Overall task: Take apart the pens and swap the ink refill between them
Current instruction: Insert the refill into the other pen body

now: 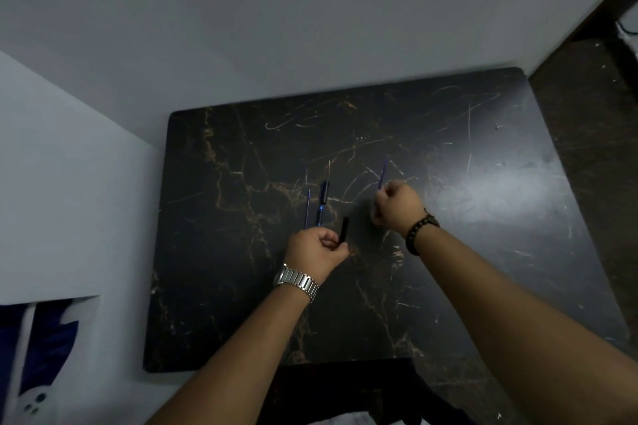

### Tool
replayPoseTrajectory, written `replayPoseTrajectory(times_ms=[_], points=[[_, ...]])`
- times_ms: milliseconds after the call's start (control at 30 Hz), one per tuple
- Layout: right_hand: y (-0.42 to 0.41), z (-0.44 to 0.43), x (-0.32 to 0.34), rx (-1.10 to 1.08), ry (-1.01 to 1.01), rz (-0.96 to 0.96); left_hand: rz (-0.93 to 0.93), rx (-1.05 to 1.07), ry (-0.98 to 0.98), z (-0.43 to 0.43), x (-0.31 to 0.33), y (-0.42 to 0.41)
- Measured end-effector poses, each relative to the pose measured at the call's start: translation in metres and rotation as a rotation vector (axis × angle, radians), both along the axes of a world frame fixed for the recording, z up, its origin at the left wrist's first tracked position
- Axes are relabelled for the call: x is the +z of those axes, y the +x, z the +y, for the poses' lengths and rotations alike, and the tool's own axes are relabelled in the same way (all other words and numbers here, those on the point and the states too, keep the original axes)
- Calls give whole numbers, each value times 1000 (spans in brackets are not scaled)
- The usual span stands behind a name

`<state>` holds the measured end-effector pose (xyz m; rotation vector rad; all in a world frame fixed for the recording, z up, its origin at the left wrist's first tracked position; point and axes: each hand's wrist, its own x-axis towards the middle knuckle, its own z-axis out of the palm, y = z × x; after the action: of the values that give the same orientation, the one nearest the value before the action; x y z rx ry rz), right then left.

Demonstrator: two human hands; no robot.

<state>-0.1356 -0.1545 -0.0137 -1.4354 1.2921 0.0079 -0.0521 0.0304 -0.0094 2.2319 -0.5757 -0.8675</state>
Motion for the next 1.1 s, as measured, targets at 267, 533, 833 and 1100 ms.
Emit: replayPoseTrajectory(times_ms=[267,533,833,1100], points=[[-16,20,56,-180,327,-564,-31,-10,-126,-5,15,-4],[-9,27,63,-8,101,-469,-38,-22,-133,-5,25,-6],[-12,34,49,262,-90,-271,-36,-50,-120,-2,23,-7],[-9,29,49,236,-52,-319,6,15,-136,3,18,-6]])
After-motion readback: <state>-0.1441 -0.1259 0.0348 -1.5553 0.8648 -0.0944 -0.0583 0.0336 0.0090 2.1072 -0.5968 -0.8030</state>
